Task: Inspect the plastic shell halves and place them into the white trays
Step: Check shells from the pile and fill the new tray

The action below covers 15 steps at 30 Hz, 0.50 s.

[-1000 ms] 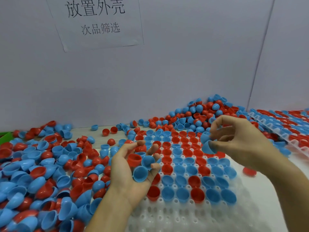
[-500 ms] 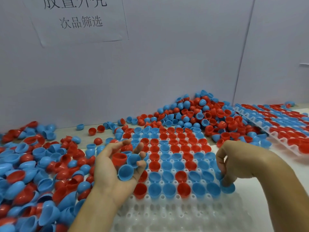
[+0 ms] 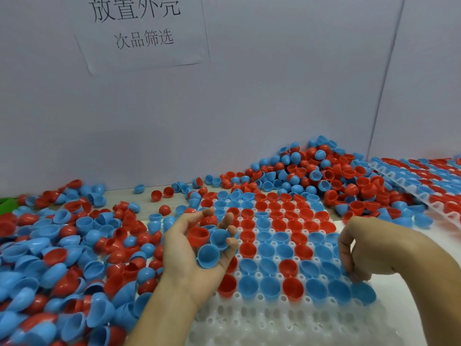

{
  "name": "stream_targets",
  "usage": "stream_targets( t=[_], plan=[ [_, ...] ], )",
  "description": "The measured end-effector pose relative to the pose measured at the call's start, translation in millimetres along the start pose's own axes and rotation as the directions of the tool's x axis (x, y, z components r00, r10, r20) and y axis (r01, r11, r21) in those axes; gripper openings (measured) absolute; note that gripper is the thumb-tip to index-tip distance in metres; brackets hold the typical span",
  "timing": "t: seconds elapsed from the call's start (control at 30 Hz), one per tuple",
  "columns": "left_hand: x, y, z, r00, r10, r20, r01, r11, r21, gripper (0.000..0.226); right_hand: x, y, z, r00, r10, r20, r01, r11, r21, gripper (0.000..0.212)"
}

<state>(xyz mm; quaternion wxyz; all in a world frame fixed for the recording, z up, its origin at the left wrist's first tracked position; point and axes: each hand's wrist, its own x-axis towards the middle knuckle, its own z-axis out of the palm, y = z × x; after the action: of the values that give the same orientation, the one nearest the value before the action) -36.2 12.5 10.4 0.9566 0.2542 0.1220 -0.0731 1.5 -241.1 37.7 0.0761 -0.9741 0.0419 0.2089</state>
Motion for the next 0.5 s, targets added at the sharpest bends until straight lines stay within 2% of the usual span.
stream_targets(
  t=[0.23, 0.3, 0.37, 0.43, 0.5],
  plan=[
    [-1.5, 2.0, -0.1, 1.0, -0.016, 0.02, 0.016, 1.0, -0.023, 0.025, 0.6, 9.7, -1.0, 0.999, -0.031, -0.011, 0.032, 0.999, 0.035, 0.029],
    [-2.7, 2.6, 0.5, 0.999, -0.009, 0.036, 0.009, 1.0, -0.007, 0.026, 1.1, 14.2, -2.2, 0.997, -0.048, -0.06, 0.049, 0.999, 0.023, 0.037],
    [-3.1, 2.6, 1.4, 0.999, -0.004, 0.044, 0.003, 1.0, 0.008, 0.026, -0.1, 13.2, -4.6, 0.977, -0.115, -0.177, 0.124, 0.992, 0.038, 0.035],
    [-2.1, 1.9, 1.2, 0.999, 0.002, 0.05, -0.003, 1.0, 0.023, 0.026, -5.4, -2.2, -5.8, 0.882, -0.27, -0.387, 0.312, 0.949, 0.051, 0.029],
    [-0.7, 1.0, 1.0, 0.998, 0.01, 0.066, -0.015, 0.997, 0.074, 0.03, -16.5, -35.2, -0.9, 0.709, -0.404, -0.578, 0.568, 0.813, 0.128, 0.02]
  ],
)
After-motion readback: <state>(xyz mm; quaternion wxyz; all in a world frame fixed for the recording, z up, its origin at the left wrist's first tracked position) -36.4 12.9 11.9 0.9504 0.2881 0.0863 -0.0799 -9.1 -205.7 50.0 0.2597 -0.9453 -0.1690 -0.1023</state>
